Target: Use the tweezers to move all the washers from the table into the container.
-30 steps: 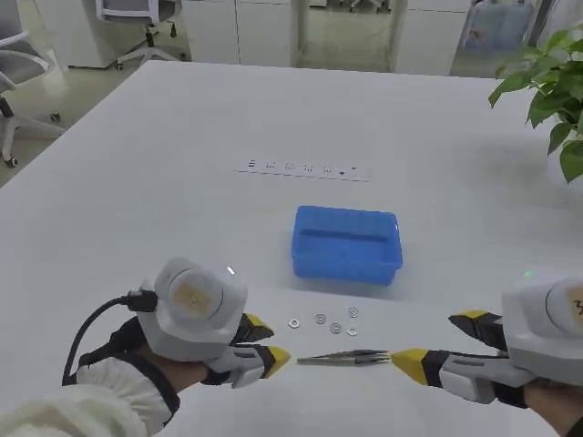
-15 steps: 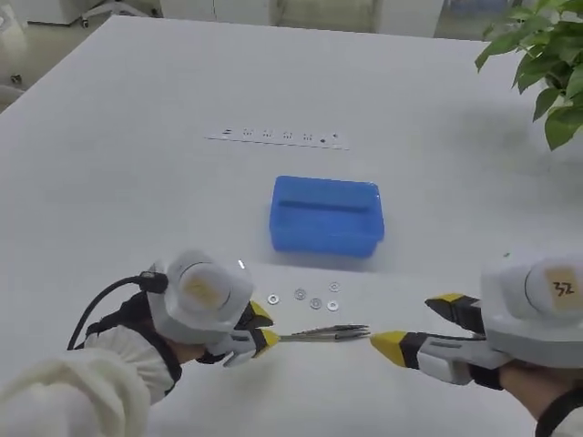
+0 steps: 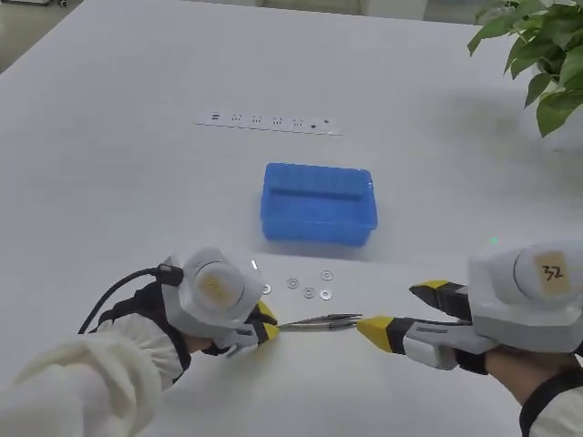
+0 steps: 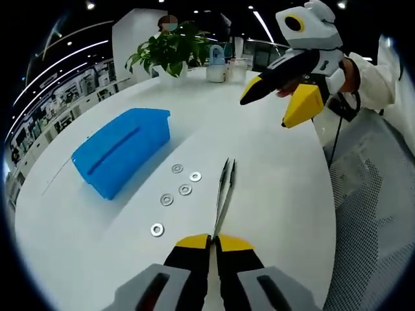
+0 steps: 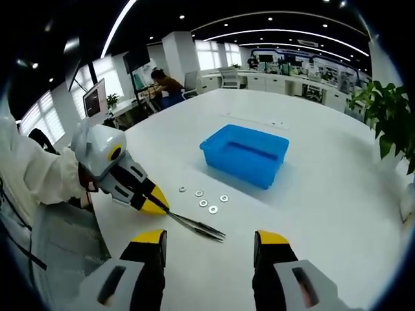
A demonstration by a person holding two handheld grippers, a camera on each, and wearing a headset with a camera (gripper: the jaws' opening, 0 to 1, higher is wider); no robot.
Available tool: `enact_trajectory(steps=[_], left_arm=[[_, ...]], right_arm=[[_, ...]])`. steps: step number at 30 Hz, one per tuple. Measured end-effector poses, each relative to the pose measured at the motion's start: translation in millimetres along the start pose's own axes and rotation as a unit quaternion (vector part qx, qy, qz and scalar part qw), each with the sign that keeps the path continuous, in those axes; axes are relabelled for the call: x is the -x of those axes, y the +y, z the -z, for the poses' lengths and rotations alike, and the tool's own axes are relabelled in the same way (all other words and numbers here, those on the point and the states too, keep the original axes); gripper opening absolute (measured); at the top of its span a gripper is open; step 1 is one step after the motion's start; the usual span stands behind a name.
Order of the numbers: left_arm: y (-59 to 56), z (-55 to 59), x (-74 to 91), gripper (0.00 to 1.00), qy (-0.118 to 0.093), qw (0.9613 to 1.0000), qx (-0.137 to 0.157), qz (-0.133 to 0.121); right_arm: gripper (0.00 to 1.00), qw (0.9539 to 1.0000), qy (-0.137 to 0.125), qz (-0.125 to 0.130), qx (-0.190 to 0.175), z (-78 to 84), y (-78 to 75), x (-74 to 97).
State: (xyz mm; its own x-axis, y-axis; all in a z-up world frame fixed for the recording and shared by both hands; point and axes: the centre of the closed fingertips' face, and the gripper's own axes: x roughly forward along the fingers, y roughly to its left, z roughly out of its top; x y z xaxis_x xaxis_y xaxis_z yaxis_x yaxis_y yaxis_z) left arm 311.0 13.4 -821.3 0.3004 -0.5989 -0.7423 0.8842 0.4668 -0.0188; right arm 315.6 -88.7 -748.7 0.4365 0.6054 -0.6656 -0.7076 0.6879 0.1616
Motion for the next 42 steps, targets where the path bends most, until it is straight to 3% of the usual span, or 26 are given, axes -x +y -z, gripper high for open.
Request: enact_trajectory(steps=[3,9,15,25,31,42], left_arm=[[-0.6,-2.0,1.5,0.0,-0.009,0.9999,0.006,0.004],[-5.1,-8.2,11.7,0.0,-0.008,0.9998,-0.017,0.005],[-6.5,-22.4,28.0,0.0,-0.016,0.9994,-0.029,-0.009],[-4.0,-52.4,56.6,0.0,-0.04,0.9986,-0.024,-0.025],[-4.6,-70.1,63.4,0.0,-0.052,0.9981,-0.027,-0.019],[-9.5,-93.2,67.4,0.0,-0.058,0.996,-0.068,0.002]], right_arm=[[0.51,1.0,0.001,-0.004,0.006,-1.7,6.6,-0.6],[0.49,0.9996,0.001,-0.018,0.022,-6.0,17.6,-5.3],[0.46,0.9981,0.003,-0.038,0.049,-12.2,33.7,-11.9],[0.39,0.9941,-0.002,-0.063,0.088,-20.2,54.7,-28.3],[0.34,0.991,0.004,-0.076,0.11,-22.6,61.6,-43.7],[0.23,0.9833,0.01,-0.09,0.158,-30.5,67.5,-70.1]])
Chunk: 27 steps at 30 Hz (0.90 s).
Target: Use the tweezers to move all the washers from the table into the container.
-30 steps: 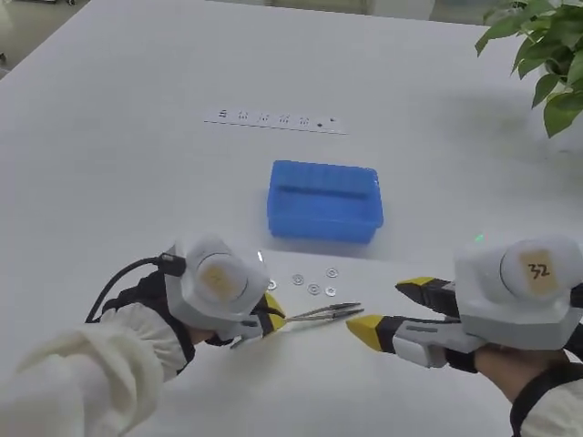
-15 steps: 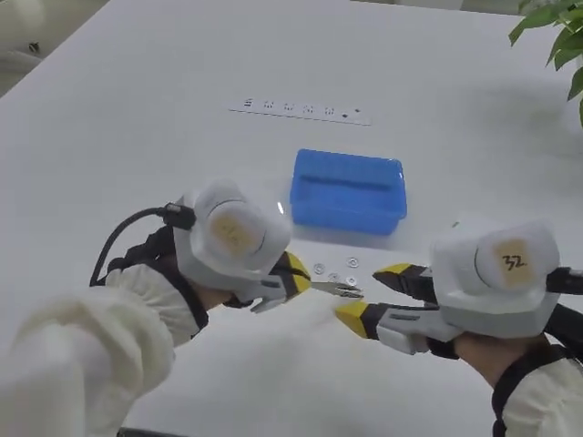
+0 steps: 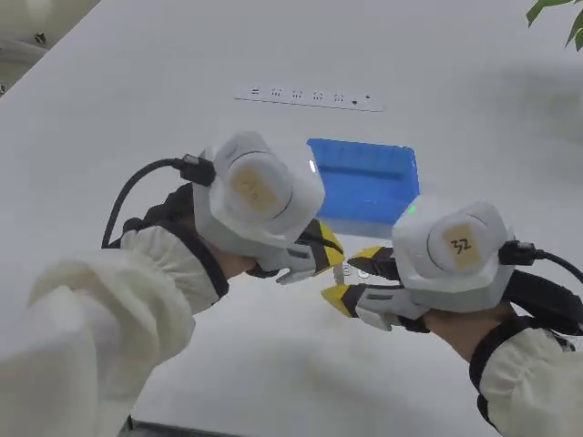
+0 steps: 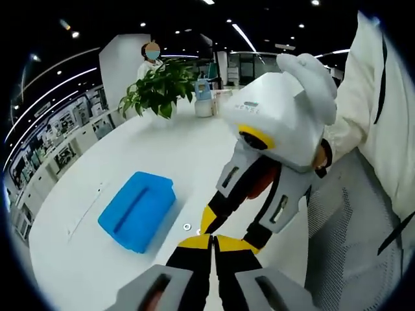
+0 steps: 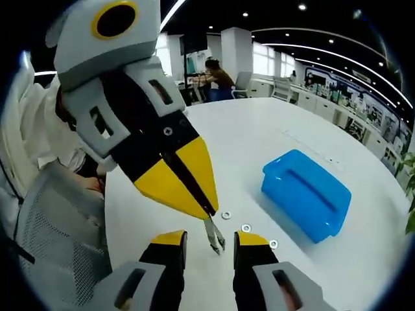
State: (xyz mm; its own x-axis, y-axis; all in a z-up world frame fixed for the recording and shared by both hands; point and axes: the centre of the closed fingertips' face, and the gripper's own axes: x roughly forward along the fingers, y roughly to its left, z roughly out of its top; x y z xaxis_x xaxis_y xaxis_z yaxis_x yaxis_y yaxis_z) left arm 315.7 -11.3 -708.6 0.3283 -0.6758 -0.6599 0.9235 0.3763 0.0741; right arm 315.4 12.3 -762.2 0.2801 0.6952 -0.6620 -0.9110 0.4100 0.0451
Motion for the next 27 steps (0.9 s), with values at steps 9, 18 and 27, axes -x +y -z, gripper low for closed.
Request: enact_trajectory(steps=[9,18,27], left_arm=[[-11.4,1.5,-0.4,0.0,0.001,0.9994,-0.024,0.025],[-12.7,3.2,2.2,0.0,-0.016,0.9996,-0.016,0.018],[-3.9,10.6,2.7,0.09,-0.03,0.9981,0.039,-0.038]], right_arm=[[0.12,0.9993,0.014,-0.017,0.03,6.3,7.3,-12.0],[0.07,0.9978,0.025,-0.023,0.057,12.0,8.1,-18.2],[0.05,0.9974,0.022,-0.021,0.065,11.5,7.0,-18.7]])
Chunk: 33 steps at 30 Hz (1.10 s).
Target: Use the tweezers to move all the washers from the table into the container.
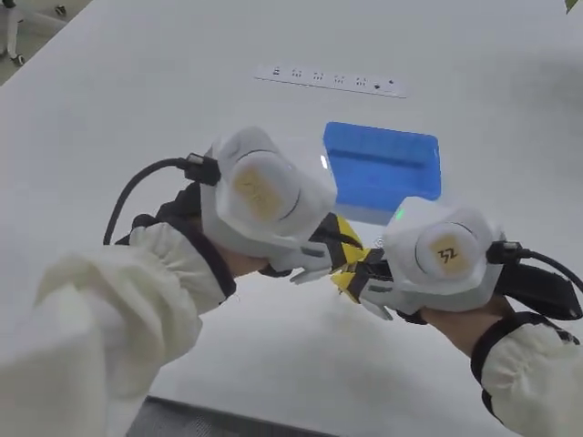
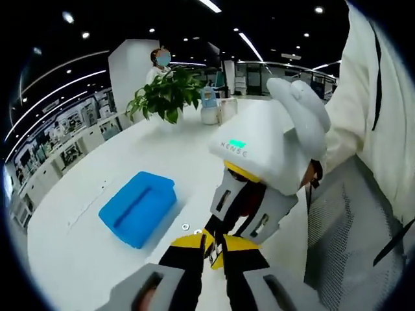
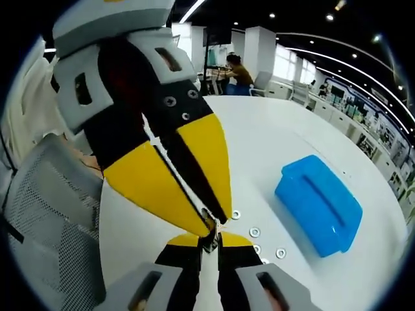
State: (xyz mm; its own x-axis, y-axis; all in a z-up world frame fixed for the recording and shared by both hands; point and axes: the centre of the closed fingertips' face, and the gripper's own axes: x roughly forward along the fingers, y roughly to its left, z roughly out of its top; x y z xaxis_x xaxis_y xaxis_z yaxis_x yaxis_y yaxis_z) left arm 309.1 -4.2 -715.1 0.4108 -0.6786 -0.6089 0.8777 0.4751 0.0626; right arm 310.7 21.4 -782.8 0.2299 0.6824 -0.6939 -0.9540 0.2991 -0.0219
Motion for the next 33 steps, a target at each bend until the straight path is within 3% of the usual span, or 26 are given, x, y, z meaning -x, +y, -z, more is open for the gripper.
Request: enact_trajectory(steps=[1,2,4,6,11,12,14,17,21,25,29,33], left_arm=[[4.6,2.0,1.1,0.17,-0.01,0.999,0.032,-0.028],[5.3,4.0,2.6,0.27,-0.018,0.9974,0.059,-0.038],[3.5,10.0,8.9,0.33,-0.037,0.9926,0.106,-0.046],[2.5,18.9,16.3,0.35,-0.043,0.9884,0.133,-0.06],[3.1,45.9,28.0,0.62,-0.024,0.9769,0.182,-0.109],[2.1,47.7,28.7,0.65,-0.025,0.9769,0.181,-0.11],[2.1,54.9,31.5,0.7,-0.025,0.9725,0.194,-0.127],[-0.6,63.5,31.5,0.78,-0.017,0.9696,0.2,-0.14],[-7.8,69.1,29.9,0.83,-0.008,0.9703,0.196,-0.142],[-15.8,67.4,24.6,0.86,-0.004,0.9723,0.195,-0.129],[-18.4,65.5,20.1,0.87,0.003,0.9752,0.184,-0.123],[-17.9,65.0,19.2,0.86,0.004,0.9755,0.184,-0.12]], right_arm=[[0.05,1.0,0.0,-0.001,-0.001,0.0,-0.1,0.1],[0.05,1.0,0.0,-0.001,0.0,0.3,-0.8,0.4],[0.05,1.0,-0.002,0.002,-0.002,-0.9,-4.8,3.0],[0.05,0.9998,-0.013,-0.002,-0.016,-5.6,-9.0,6.0],[0.05,0.9974,-0.045,-0.005,-0.056,-21.7,-22.7,9.7],[0.05,0.9971,-0.047,-0.004,-0.059,-23.3,-25.1,9.2],[0.05,0.9958,-0.057,-0.006,-0.072,-28.5,-28.3,7.4],[0.05,0.9953,-0.059,-0.006,-0.076,-31.7,-31.3,2.1],[0.05,0.9952,-0.06,-0.01,-0.077,-35.9,-31.4,-5.6],[0.06,0.9949,-0.06,-0.016,-0.079,-38.3,-30.0,-14.2],[0.05,0.9962,-0.055,-0.008,-0.067,-39.8,-32.6,-20.9],[0.05,0.9967,-0.047,-0.011,-0.066,-36.8,-34.8,-27.6]])
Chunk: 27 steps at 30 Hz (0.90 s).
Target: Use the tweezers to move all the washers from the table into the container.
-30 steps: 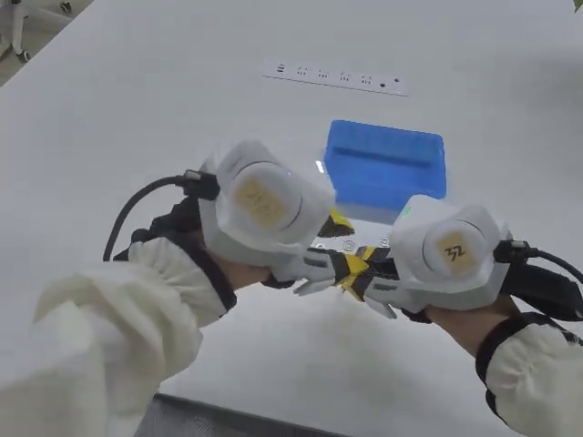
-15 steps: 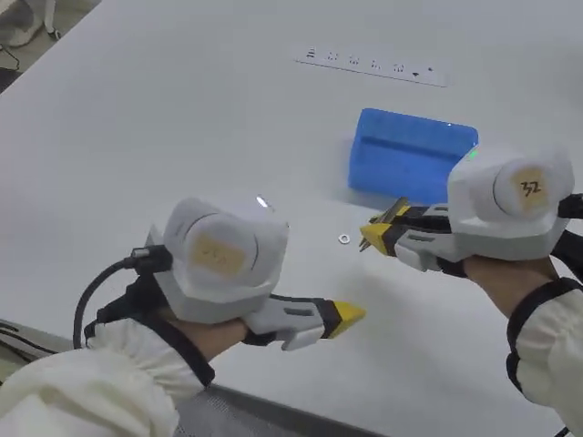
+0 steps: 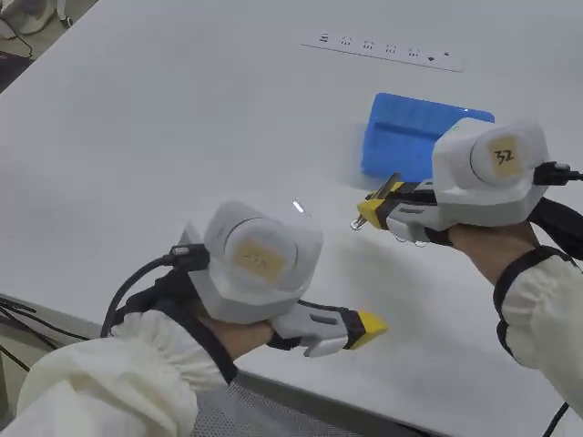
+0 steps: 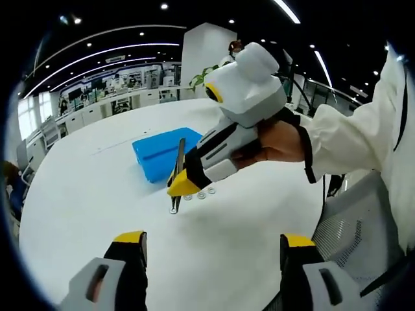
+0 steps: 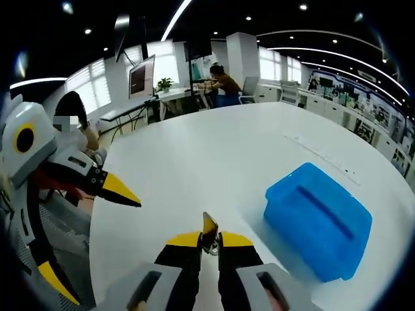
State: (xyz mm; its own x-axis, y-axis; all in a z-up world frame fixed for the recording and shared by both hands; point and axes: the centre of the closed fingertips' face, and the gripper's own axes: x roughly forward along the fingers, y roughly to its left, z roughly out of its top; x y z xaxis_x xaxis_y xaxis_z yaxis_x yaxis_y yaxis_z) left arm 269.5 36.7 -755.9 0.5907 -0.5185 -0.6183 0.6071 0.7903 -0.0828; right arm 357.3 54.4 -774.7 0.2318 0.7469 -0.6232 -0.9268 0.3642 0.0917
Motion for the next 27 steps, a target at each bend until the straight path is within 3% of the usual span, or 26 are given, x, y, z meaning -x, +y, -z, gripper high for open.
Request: enact_trajectory(steps=[27], left_arm=[[-2.9,0.8,-0.8,0.85,0.017,0.9996,-0.018,0.016]], right_arm=[[0.04,0.9997,0.024,-0.003,0.0,5.1,-3.4,-2.5]])
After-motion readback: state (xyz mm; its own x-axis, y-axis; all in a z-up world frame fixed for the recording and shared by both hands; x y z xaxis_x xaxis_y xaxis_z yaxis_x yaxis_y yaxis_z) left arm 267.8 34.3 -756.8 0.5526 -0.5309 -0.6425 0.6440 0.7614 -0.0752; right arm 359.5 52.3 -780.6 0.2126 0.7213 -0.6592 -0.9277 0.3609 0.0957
